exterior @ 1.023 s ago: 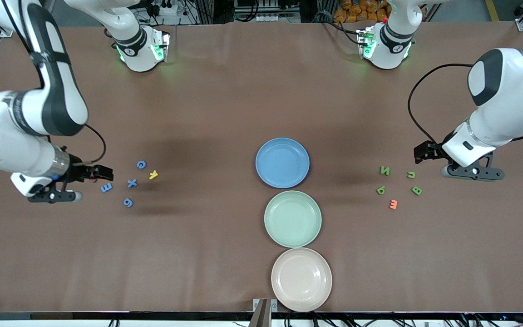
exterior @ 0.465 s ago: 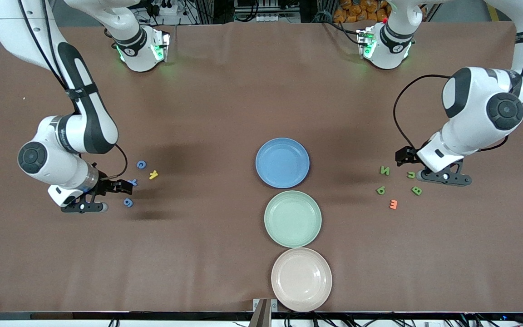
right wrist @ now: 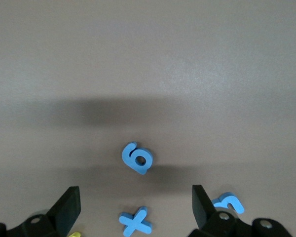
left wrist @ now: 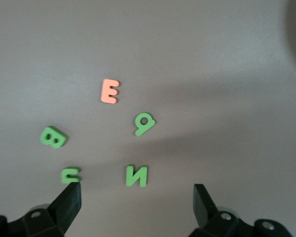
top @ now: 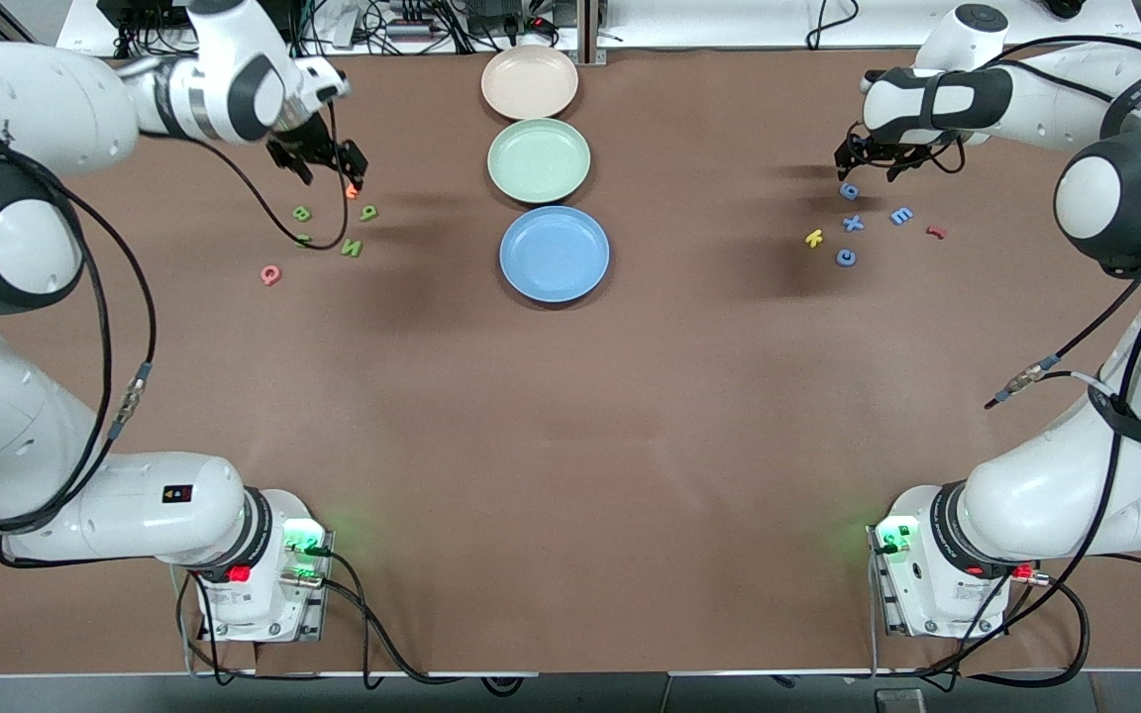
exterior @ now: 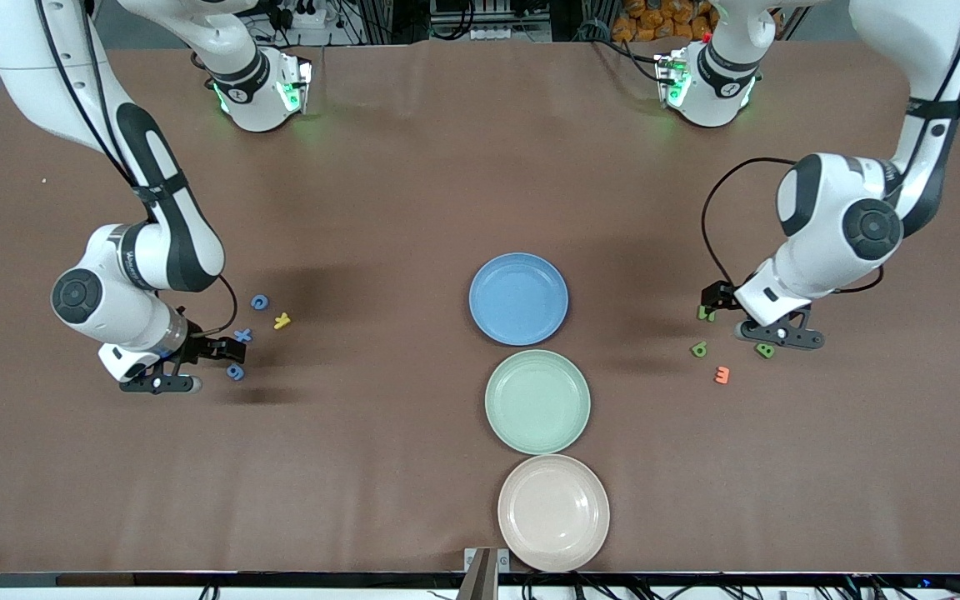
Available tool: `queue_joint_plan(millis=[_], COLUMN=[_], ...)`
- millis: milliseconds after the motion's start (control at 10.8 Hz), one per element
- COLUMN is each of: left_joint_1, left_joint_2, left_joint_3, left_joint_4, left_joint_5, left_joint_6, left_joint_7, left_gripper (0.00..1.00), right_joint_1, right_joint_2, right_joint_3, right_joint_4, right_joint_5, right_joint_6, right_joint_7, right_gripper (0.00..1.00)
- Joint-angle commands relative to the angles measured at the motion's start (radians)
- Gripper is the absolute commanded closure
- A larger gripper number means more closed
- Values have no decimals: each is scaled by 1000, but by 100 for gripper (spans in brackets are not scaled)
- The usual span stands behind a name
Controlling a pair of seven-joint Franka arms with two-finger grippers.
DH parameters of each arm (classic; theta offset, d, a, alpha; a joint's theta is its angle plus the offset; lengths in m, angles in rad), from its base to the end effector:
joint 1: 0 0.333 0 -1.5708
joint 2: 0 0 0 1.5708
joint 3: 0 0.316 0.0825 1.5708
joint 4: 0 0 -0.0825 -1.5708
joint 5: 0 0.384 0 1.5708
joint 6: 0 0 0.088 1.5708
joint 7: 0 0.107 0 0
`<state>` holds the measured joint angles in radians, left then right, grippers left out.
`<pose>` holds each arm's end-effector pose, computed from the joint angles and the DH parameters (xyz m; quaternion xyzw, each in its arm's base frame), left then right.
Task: Sort letters by color into matching plates
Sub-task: 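Grasp the blue 6 with the right gripper while the left gripper lowers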
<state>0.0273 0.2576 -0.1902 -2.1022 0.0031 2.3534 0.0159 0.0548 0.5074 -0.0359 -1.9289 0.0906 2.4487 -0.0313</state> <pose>0.5695 -0.0917 0.2982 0.9959 -0.0873 -0.0026 0.0229 0.6266 0.0128 0.2245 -0.9997 0.0073 -0.0067 0.0204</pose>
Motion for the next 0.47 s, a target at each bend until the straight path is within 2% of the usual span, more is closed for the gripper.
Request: queue_joint_plan(millis=[0,372], left_joint_1=[0,3], left_joint_2=[15,67], left_joint_3=[-21,-26], left_joint_4=[-73,-81], left_joint_5=[12,24], left_joint_6=[90,96], left_joint_7=[-62,-62], left_gripper=[0,3], right_joint_1=[-30,-27], right_joint_2=[36,80], right_joint_3=[31,31], right_joint_4=[1,2], right_joint_5=[0,-6], right_joint_6=[47,104], right_joint_7=[-9,-12], right_gripper=[0,0])
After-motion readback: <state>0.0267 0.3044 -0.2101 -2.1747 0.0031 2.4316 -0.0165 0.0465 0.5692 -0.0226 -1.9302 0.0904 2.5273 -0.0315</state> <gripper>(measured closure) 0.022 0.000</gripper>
